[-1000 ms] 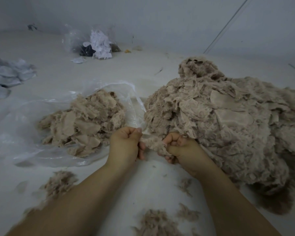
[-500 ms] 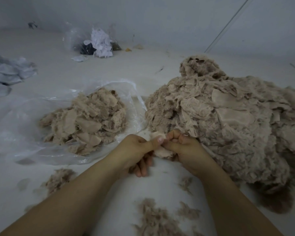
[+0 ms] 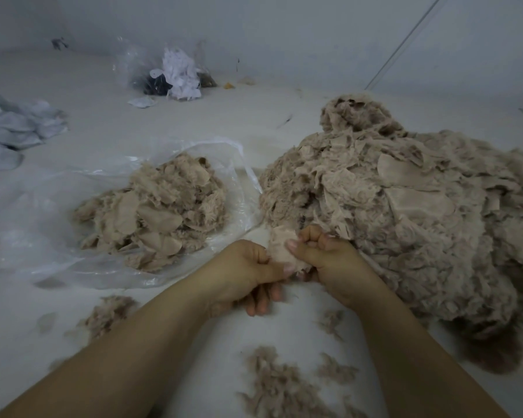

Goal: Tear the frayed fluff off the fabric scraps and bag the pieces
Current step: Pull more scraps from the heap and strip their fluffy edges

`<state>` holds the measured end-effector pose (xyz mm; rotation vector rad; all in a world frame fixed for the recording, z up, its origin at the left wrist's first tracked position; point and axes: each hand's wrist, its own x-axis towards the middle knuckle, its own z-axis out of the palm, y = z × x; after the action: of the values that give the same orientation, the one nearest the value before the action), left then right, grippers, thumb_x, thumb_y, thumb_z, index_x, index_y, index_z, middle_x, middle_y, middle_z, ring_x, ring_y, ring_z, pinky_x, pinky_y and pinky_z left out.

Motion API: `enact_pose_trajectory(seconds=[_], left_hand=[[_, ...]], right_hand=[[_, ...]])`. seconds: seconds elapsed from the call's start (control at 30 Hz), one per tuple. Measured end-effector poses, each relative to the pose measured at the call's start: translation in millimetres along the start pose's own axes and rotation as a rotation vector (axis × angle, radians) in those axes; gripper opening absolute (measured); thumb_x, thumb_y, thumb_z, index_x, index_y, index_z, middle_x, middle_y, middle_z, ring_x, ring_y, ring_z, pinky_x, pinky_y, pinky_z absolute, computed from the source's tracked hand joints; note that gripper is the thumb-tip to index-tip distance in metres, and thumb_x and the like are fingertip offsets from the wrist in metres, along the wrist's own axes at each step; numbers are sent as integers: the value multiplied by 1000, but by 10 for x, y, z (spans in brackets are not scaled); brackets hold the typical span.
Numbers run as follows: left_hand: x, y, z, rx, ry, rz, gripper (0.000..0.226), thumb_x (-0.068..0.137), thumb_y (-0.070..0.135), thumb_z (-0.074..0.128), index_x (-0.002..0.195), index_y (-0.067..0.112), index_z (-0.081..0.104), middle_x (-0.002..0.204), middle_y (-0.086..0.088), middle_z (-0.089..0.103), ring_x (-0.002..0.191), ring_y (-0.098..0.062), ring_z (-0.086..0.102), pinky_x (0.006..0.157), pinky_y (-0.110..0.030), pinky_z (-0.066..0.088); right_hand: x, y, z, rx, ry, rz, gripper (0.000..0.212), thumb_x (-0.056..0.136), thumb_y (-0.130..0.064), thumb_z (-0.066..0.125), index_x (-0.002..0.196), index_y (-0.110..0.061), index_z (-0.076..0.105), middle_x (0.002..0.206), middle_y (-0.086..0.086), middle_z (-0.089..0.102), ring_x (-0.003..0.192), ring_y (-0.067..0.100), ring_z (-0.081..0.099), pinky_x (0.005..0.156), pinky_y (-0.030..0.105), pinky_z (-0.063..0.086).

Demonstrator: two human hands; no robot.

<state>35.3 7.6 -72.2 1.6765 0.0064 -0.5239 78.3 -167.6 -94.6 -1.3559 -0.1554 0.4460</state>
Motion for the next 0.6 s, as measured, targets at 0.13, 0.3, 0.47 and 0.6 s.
enact_pose_trajectory(seconds=[0.13,0.3,0.47,0.6], left_hand=[[-28,-60,-52,144,-110,14,23,78,21,78,64,6,65,47,-9,58,32,-11,49,34,-16,34],[-80,-15,-127,42,-216,-82,16,80,18,80,81,8,68,63,-14,63,38,-16,56,34,-20,44],[41,-39,-7,-131,10,-26,29,89,30,69,70,7,68,51,-11,57,30,-14,46,31,-17,31],[74,-11,-79,-208,14,-27,25,83,21,70,61,8,69,43,-9,51,25,-14,40,30,-13,25]], right_hand=[[4,17,-18,-18,40,-14,28,90,-14,68,66,-24,58,55,-7,44,49,2,45,50,20,49],[10,7,-4,-111,40,-21,23,90,-17,69,72,-18,54,53,-9,47,48,-1,43,51,19,49],[-33,-39,22,-109,3,-6,15,74,-34,74,72,-24,64,63,0,68,54,9,63,49,19,49],[-18,-31,35,-92,36,0,22,81,-31,71,59,-31,68,58,-4,59,52,5,52,50,19,48]])
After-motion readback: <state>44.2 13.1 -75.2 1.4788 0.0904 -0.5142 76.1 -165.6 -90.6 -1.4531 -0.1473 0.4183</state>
